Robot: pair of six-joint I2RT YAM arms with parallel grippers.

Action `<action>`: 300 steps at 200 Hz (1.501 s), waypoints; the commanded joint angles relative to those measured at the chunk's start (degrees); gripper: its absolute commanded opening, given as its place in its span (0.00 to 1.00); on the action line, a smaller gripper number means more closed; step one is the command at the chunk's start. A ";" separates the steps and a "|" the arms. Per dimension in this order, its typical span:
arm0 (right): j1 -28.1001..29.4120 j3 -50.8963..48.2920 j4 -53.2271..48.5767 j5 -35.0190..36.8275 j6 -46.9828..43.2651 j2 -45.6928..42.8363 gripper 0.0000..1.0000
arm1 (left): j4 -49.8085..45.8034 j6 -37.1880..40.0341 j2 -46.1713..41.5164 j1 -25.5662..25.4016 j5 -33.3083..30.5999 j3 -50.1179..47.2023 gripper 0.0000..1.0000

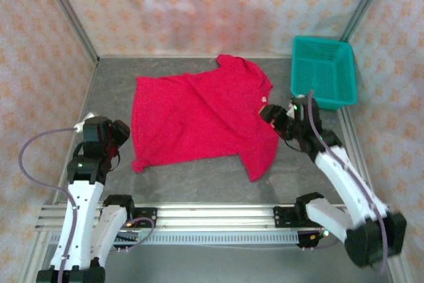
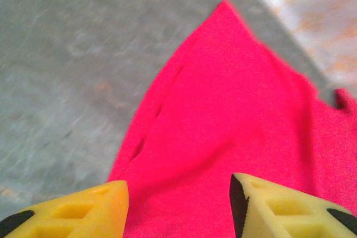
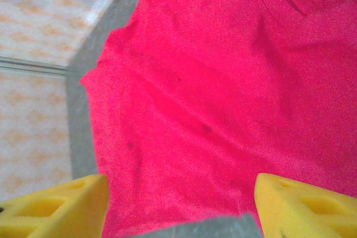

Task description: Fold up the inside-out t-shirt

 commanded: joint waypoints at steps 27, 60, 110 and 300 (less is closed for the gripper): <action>0.37 22.63 7.21 -0.90 -2.35 35.99 0.63 | 15.89 3.39 31.62 -8.90 10.18 11.29 0.46; -0.88 39.05 3.24 0.10 -2.56 53.85 0.61 | 14.56 5.36 56.96 -7.82 11.11 28.01 0.38; -5.79 45.19 -5.92 10.11 0.34 64.72 0.56 | 7.82 4.75 77.44 -1.59 11.59 43.42 0.35; -2.76 57.12 -0.62 6.15 4.18 71.26 0.56 | 5.75 5.01 81.97 -5.17 9.38 49.57 0.28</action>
